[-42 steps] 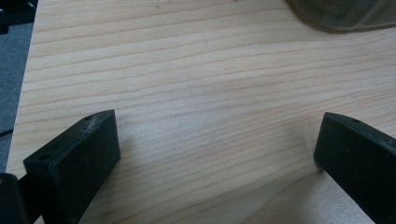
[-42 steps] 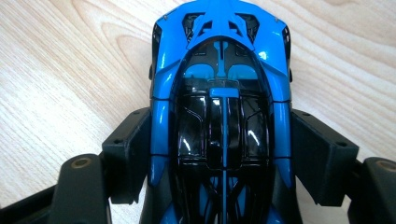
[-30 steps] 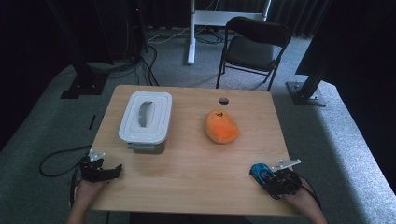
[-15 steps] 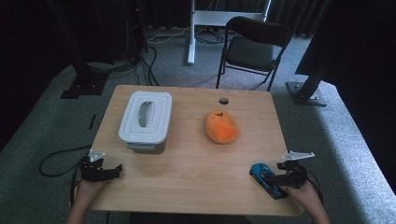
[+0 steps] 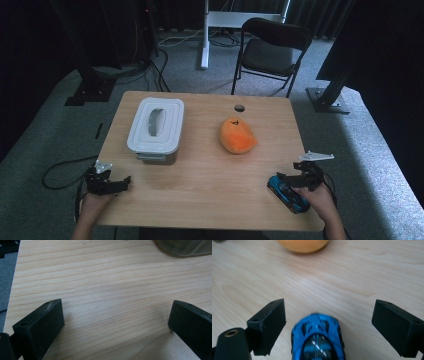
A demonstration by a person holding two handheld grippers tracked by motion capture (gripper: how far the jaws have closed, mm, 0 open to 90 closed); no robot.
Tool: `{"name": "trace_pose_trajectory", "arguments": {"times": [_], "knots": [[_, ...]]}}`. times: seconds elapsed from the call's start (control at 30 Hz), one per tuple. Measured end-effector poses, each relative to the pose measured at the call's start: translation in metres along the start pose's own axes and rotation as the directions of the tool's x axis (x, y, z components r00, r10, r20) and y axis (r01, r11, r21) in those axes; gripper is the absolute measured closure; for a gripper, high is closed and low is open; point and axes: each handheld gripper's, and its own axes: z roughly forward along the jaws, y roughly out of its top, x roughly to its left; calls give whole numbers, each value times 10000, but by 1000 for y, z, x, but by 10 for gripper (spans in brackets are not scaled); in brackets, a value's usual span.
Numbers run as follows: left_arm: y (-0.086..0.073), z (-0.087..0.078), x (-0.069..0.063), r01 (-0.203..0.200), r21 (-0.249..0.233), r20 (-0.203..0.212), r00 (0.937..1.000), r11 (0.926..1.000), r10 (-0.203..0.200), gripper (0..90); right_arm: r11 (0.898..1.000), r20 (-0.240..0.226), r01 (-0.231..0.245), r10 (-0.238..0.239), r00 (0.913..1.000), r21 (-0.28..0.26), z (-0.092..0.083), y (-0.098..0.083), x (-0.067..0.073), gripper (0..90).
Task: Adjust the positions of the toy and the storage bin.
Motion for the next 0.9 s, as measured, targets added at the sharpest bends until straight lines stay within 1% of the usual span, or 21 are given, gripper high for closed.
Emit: {"name": "trace_pose_trajectory", "arguments": {"times": [0.03, 0.1, 0.17, 0.2, 0.23, 0.33, 0.4, 0.57, 0.63, 0.67, 0.73, 0.77, 0.87, 0.9], "knots": [[0, 0, 0, 2, -3, 0, 10000, 10000, -2, 7, 10000, 12, -43, 43, 10000, -42, 1, 3, 0, 114], [0, 0, 0, -1, 0, -1, 10000, 10000, 1, 7, 9997, -127, -111, 109, 9999, -196, 2, 8, -2, 116], [0, 0, 0, -2, -3, -2, 10000, 10000, 2, 7, 9994, -40, -141, 139, 9999, -324, 4, 14, -3, 124], [0, 0, 0, -3, 2, -1, 10000, 10000, 3, 7, 9993, -140, -173, 168, 9998, -344, 5, 17, -3, 124], [0, 0, 0, -4, 0, -1, 10000, 10000, 4, 7, 9990, -131, -190, 185, 9997, -401, 6, 20, -3, 124], [0, 0, 0, -2, -3, -1, 10000, 10000, 2, 7, 9992, -236, -173, 165, 9996, -349, 11, 29, -3, 124], [0, 0, 0, -3, 1, -1, 10000, 10000, 3, 7, 9995, -311, -100, 91, 9995, -297, 15, 35, -2, 127], [0, 0, 0, -1, -3, 0, 10000, 10000, 1, 7, 9991, -498, -67, 46, 9987, -417, 24, 49, 0, 131], [0, 0, 0, -1, 0, 1, 10000, 10000, 1, 7, 9990, -481, -18, -4, 9988, -455, 28, 54, 2, 131], [0, 0, 0, -2, -2, 0, 10000, 10000, 2, 7, 9990, -573, -4, -21, 9984, -449, 30, 57, 3, 131], [0, 0, 0, -2, 1, 0, 10000, 10000, 2, 7, 9988, -593, 20, -49, 9982, -481, 34, 62, 5, 131], [0, 0, 0, -2, 1, 0, 10000, 10000, 2, 7, 9988, -704, 63, -97, 9975, -482, 37, 65, 6, 131], [0, 0, 0, -3, 2, 0, 10000, 10000, 3, 7, 9987, -687, 171, -205, 9974, -488, 41, 70, 10, 131], [0, 0, 0, -4, 0, -1, 10000, 10000, 4, 7, 9987, -746, 302, -332, 9967, -409, 47, 75, 13, 132]]}}
